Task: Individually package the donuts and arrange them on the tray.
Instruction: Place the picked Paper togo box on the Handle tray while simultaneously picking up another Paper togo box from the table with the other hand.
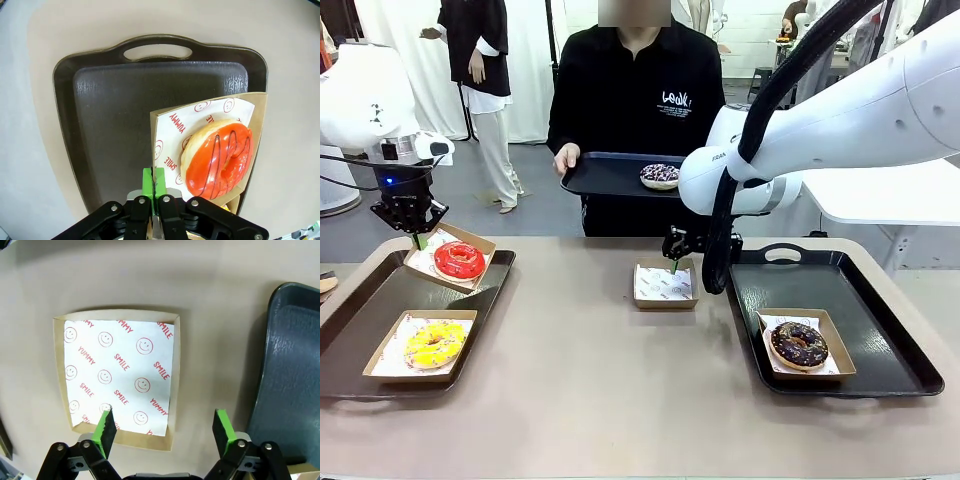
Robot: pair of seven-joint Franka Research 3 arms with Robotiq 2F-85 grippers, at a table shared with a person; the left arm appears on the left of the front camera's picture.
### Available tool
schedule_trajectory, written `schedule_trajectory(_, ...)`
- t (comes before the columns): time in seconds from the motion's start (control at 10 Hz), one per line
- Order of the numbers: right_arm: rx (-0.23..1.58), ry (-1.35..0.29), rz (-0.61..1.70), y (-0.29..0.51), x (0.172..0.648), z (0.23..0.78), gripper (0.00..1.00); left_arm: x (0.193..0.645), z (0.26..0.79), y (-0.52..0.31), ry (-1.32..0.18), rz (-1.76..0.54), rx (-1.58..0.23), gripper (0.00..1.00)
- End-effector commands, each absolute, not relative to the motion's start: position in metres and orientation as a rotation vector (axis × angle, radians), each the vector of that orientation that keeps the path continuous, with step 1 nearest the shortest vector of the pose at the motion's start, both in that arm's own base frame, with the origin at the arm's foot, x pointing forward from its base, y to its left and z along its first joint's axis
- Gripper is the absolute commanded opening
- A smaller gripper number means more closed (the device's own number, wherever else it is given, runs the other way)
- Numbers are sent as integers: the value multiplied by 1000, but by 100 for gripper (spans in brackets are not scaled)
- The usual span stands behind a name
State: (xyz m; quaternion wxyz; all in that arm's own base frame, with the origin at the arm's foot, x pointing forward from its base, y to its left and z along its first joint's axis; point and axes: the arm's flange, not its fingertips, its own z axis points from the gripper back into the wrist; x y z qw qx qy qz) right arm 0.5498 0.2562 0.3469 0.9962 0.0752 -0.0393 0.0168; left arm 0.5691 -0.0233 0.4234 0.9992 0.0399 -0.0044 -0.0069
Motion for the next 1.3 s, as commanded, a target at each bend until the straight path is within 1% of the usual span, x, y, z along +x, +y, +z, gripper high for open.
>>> schedule_trajectory(0.0, 151, -79, 34, 256, 550, 347, 100, 569, 423, -23, -9, -14, 80, 1)
schedule_trajectory(0.1, 157, -46, 16, 260, 555, 337, 100, 571, 419, -25, 18, -37, 54, 1)
schedule_trajectory(0.3, 143, -52, 5, 266, 557, 332, 100, 575, 414, -27, 66, -48, 28, 1)
schedule_trajectory(0.9, 115, -74, 0, 268, 564, 328, 100, 596, 395, -34, 112, -29, 27, 1)
schedule_trajectory(1.2, 114, -68, -1, 267, 564, 327, 100, 604, 386, -35, 110, 11, 14, 1)
